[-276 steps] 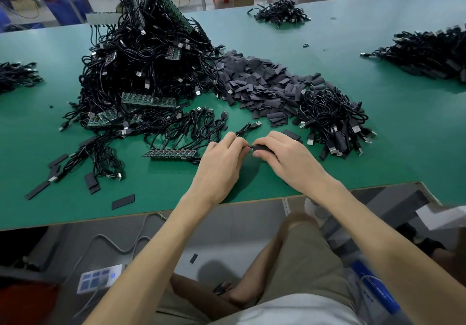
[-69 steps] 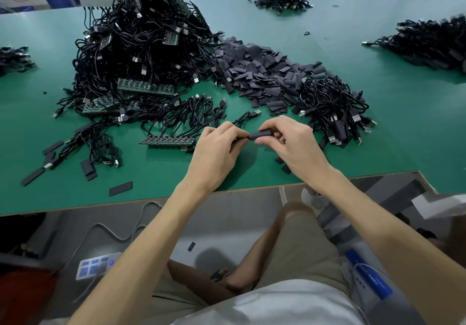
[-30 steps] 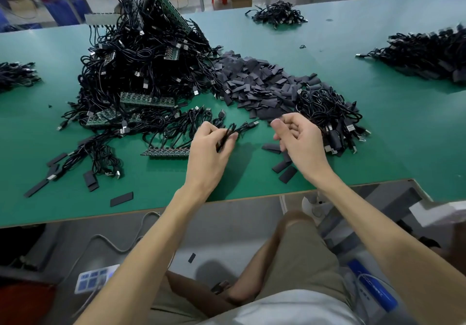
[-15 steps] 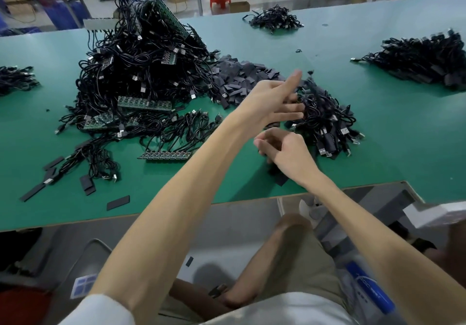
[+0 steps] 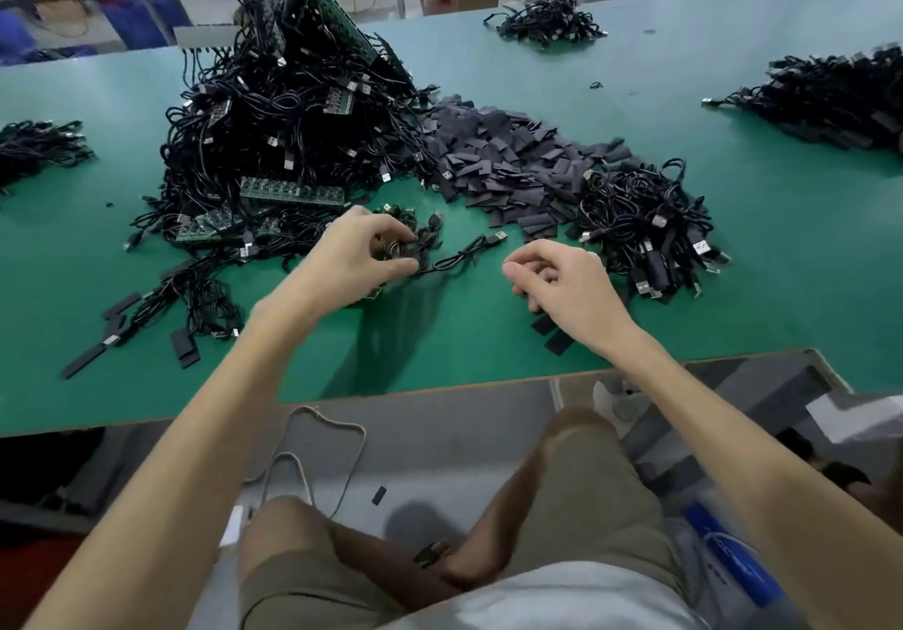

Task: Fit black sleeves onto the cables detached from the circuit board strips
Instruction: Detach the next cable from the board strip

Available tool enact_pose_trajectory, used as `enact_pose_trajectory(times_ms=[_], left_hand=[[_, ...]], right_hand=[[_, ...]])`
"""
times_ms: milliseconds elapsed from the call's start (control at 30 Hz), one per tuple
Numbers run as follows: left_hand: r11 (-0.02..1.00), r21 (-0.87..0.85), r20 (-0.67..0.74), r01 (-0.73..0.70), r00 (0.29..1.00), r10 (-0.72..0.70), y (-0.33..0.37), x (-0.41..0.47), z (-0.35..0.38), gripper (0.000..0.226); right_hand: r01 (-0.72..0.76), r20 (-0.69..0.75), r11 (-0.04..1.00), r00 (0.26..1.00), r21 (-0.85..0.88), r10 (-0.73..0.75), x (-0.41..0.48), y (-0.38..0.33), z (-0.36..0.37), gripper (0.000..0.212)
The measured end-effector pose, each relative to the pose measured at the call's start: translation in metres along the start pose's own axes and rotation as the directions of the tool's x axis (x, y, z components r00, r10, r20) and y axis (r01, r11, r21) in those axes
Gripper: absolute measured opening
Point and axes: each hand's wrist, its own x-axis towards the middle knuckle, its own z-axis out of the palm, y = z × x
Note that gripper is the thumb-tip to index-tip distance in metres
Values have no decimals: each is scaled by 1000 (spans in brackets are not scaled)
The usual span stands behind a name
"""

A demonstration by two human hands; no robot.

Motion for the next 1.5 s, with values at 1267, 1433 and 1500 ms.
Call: enact_pose_trajectory(times_ms=[1267,1433,1500], left_hand=[[989,-33,-254,-142,959,129,63,-25,74,15],[993,-47,-229,-111,968,97,64,-24,74,19],[994,-60,-219,-94,973,79,64,-23,74,20]], right_hand=[[156,37,981,988,-112,-153,-7,-5,1,5],[157,56,980,987,-126,-151,-6,-5,-1,4],[161,67,978,986,-133,-153,-6,-5,-2,5]])
